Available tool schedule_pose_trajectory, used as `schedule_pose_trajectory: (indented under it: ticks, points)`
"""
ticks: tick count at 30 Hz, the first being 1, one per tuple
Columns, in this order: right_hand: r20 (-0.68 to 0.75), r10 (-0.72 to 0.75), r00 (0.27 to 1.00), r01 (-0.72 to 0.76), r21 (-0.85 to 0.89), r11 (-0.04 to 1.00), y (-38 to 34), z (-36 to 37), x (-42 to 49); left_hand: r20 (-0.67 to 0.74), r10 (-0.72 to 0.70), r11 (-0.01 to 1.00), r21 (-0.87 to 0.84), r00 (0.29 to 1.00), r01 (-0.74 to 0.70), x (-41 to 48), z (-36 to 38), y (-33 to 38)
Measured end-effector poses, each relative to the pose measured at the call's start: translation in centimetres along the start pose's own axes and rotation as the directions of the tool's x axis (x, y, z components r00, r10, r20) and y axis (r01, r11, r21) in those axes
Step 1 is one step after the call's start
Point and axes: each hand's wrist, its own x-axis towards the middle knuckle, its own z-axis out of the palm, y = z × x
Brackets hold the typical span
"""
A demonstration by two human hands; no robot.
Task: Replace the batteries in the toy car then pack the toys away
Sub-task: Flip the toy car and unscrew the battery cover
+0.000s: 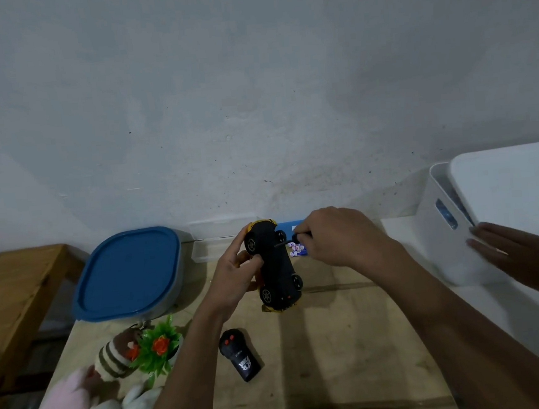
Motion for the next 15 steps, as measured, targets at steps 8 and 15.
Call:
schedule_pose_trajectory:
  ticks: [8,15]
  points:
    - [0.055,0.031,0.998,-0.033,0.051,0.998,0.22,-0.17,0.41,0.014,-0.006,1.0,-0.015,1.0,0.006,-0.2,0.05,-0.26]
    - [-0.01,0.009,1.0,-0.01,-0.077,0.997,-0.05,-0.88,0.33,0.012,0.005,1.0,-0.017,1.0,-0.005,-0.11,-0.12,-0.15]
